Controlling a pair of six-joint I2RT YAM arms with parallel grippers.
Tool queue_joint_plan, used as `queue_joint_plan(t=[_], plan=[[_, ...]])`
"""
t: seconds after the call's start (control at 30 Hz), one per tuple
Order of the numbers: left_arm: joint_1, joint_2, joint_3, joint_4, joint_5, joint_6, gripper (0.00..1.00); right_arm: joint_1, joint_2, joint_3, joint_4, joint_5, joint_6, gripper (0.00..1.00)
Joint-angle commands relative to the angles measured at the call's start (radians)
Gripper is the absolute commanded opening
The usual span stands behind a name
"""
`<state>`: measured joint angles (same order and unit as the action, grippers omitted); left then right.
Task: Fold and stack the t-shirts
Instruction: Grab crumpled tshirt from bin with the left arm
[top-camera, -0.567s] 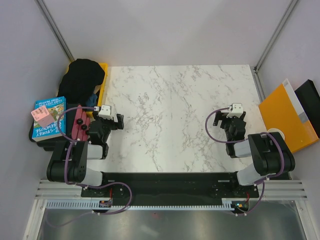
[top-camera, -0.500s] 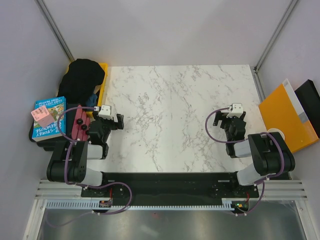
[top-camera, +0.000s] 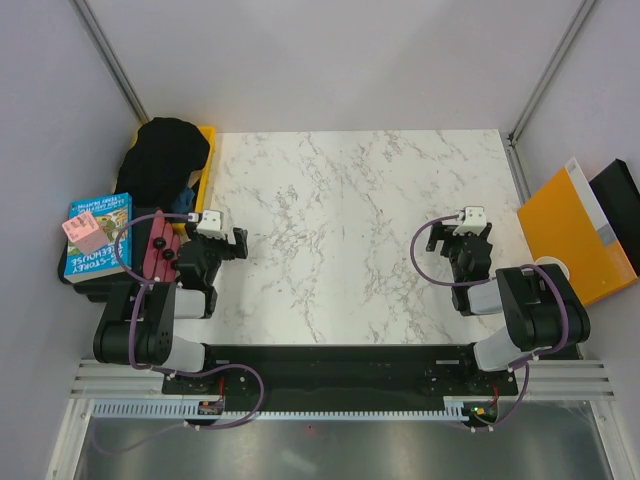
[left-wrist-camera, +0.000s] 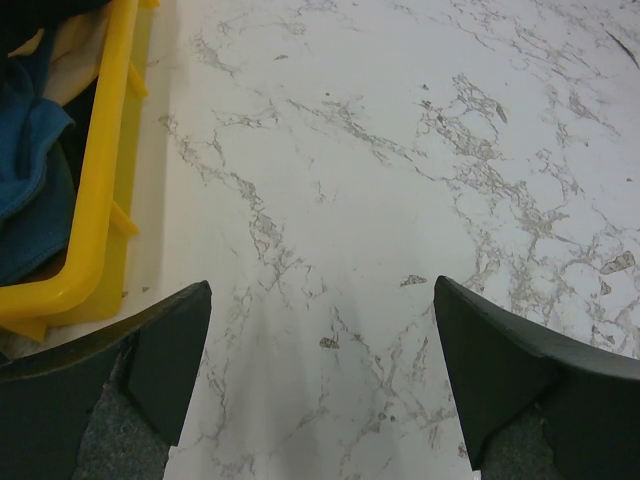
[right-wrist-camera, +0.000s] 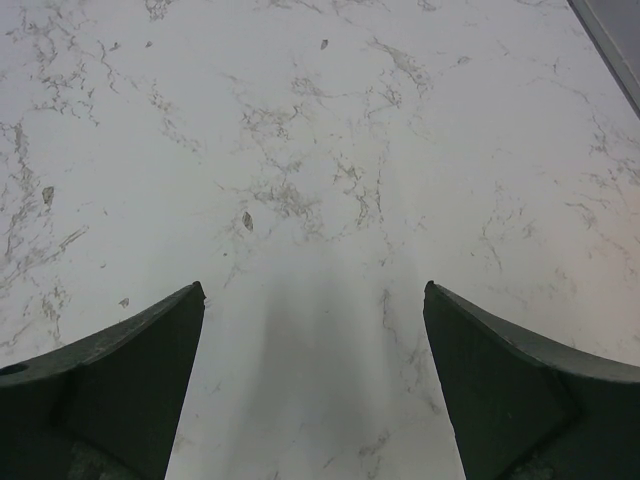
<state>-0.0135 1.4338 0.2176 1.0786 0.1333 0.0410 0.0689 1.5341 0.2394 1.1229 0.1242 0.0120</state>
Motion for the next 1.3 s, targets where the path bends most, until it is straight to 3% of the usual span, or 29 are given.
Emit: queue_joint_plan(t=[0.0,0.1,0.13,0.23,0.3,0.37,0.43,0.5,0.57,0.6,0.63,0.7,0.73,0.87,0.97,1.0,1.13,1.27], plan=[[-0.002,-0.035,0.043,-0.031,0.099,0.008,1.00,-0.003,-0.018,0.009,0.048,-0.050,0.005,0.98],[-0.003,-0.134,0.159,-0.337,0.292,0.088,1.00,-0.004,-0.067,0.078,-0.110,-0.122,-0.003,0.98],[-0.003,-0.168,0.192,-0.462,0.323,0.133,1.00,-0.006,-0.092,0.143,-0.247,-0.148,-0.035,0.98],[-0.005,-0.226,0.236,-0.508,0.307,0.186,1.00,-0.007,-0.107,0.295,-0.487,-0.220,-0.067,0.98],[-0.005,-0.295,0.255,-0.563,0.319,0.250,1.00,-0.007,-0.108,0.381,-0.619,-0.280,-0.185,0.98],[-0.005,-0.357,0.331,-0.741,0.397,0.419,1.00,-0.006,-0.091,0.529,-0.835,-0.363,-0.327,0.98],[-0.005,-0.378,0.408,-0.883,0.437,0.564,1.00,-0.006,-0.059,0.666,-0.996,-0.350,-0.342,0.98],[-0.005,-0.368,0.547,-1.059,0.407,0.580,1.00,-0.006,-0.032,0.762,-1.101,-0.312,-0.327,0.98],[-0.005,-0.345,0.685,-1.141,0.335,0.570,1.00,0.012,0.049,0.976,-1.353,-0.270,-0.342,0.98],[-0.005,-0.313,0.727,-1.193,0.315,0.563,1.00,0.017,0.095,1.070,-1.578,-0.282,-0.381,0.98],[-0.005,-0.290,0.773,-1.233,0.304,0.568,1.00,0.022,0.185,1.250,-1.674,-0.285,-0.379,0.98],[-0.005,-0.204,0.926,-1.360,0.272,0.603,1.00,0.022,0.285,1.401,-1.867,-0.282,-0.347,0.98],[-0.005,-0.173,0.980,-1.402,0.249,0.611,1.00,0.019,0.302,1.496,-1.897,-0.296,-0.340,0.98],[-0.005,0.029,1.285,-1.543,0.007,0.643,0.99,0.025,0.333,1.620,-1.956,-0.363,-0.356,0.98],[0.003,0.210,1.483,-1.732,-0.052,0.796,1.00,0.025,0.374,1.698,-1.968,-0.380,-0.348,0.98],[0.006,0.249,1.528,-1.762,-0.078,0.865,0.95,0.025,0.392,1.722,-1.971,-0.382,-0.353,0.98],[0.069,0.456,1.808,-1.902,-0.159,0.928,0.92,0.023,0.425,1.744,-1.968,-0.376,-0.369,0.98],[0.115,0.647,1.970,-1.967,-0.237,0.974,0.90,0.025,0.422,1.723,-1.933,-0.376,-0.388,0.98]])
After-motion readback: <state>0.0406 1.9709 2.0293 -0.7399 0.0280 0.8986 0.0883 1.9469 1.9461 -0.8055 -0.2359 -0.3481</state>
